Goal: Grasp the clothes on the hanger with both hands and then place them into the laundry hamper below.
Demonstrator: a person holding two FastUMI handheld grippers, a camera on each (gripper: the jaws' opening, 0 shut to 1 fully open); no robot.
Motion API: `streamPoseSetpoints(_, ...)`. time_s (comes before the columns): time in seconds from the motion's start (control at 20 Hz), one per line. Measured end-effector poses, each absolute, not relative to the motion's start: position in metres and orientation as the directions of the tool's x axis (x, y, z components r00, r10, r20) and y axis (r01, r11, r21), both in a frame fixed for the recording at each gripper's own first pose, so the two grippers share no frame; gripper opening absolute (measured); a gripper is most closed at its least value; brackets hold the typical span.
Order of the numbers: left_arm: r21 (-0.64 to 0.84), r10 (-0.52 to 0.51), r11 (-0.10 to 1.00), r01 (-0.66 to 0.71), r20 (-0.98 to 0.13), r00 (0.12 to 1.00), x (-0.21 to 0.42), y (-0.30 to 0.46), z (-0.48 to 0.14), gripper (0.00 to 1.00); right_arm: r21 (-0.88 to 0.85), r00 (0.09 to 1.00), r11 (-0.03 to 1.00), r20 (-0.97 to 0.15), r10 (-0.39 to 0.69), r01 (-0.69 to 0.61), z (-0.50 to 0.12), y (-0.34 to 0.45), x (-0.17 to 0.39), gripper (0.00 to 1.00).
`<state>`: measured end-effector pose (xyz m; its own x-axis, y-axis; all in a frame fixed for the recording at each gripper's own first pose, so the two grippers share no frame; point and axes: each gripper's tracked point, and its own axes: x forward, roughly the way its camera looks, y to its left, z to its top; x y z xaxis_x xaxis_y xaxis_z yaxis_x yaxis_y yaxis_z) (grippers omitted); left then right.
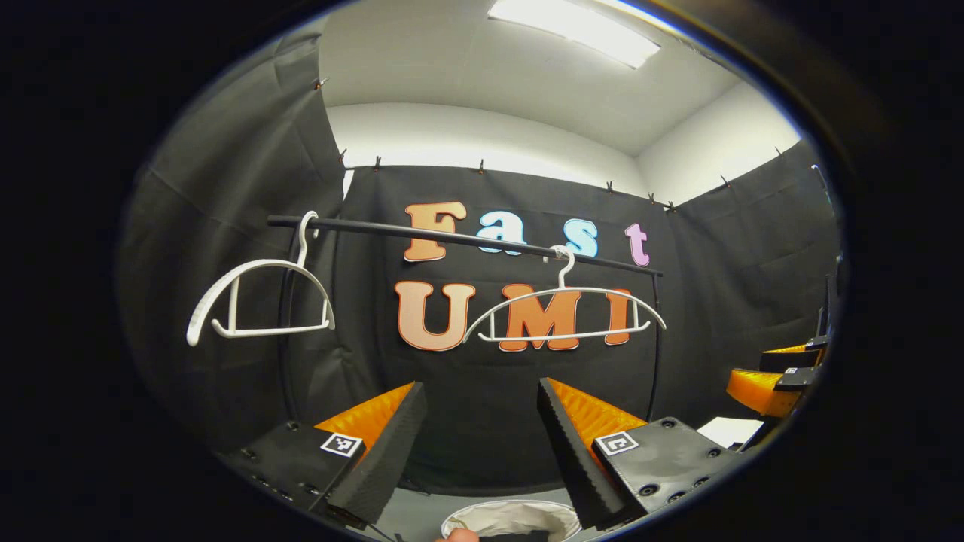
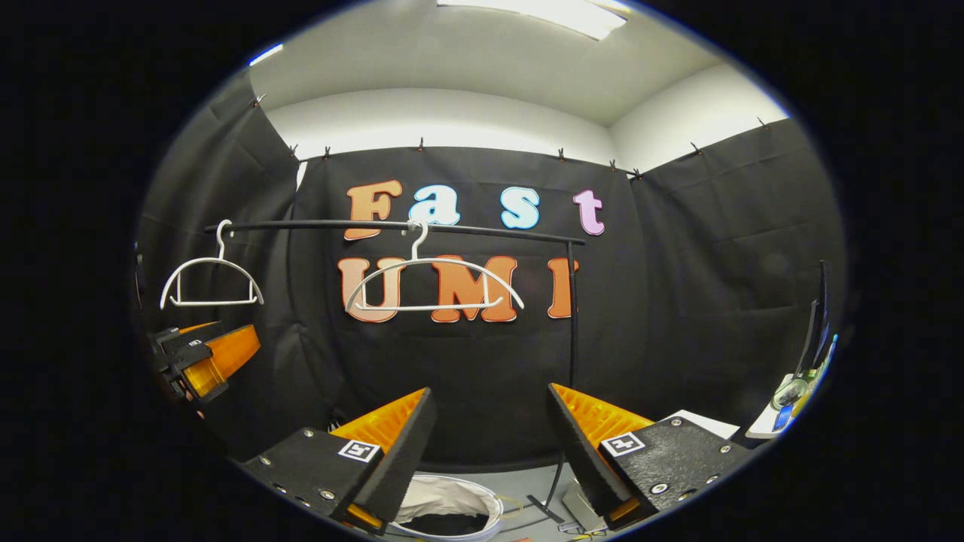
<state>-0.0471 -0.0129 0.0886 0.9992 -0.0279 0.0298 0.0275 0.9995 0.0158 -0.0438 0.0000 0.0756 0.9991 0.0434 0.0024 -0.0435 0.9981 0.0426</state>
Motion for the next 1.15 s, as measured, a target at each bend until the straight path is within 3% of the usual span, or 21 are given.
streamPoseSetpoints(0.4, 0.020, -0.027, 0.999, 0.026, 0.018, 0.999, -0.043, -0.012, 0.083, 0.94, 0.042, 0.998, 0.998, -0.032, 0.046, -0.044, 0.064, 0.002, -0.040, 0.91)
streamPoseSetpoints(0.65, 0.018, -0.030, 0.999, 0.030, 0.015, 0.999, -0.043, -0.012, 0.080, 0.97, 0.054, 0.998, 0.998, -0.040, 0.045, -0.043, 0.059, 0.003, -0.037, 0.91)
streamPoseSetpoints(0.75, 0.018, -0.032, 0.999, 0.032, 0.015, 0.999, -0.043, -0.012, 0.079, 0.93, 0.056, 0.998, 0.997, -0.042, 0.046, -0.043, 0.058, 0.003, -0.037, 0.91)
streamPoseSetpoints(0.8, 0.018, -0.033, 0.999, 0.033, 0.017, 0.999, -0.043, -0.012, 0.079, 0.97, 0.059, 0.998, 0.997, -0.043, 0.045, -0.043, 0.058, 0.003, -0.037, 0.91)
streamPoseSetpoints(1.1, 0.016, -0.034, 0.999, 0.034, 0.019, 0.999, -0.042, -0.012, 0.081, 0.94, 0.058, 0.998, 0.998, -0.044, 0.040, -0.037, 0.058, 0.000, -0.039, 0.91)
streamPoseSetpoints(1.15, 0.015, -0.036, 0.999, 0.036, 0.016, 0.999, -0.042, -0.013, 0.079, 0.97, 0.057, 0.998, 0.998, -0.046, 0.039, -0.036, 0.058, 0.000, -0.038, 0.91)
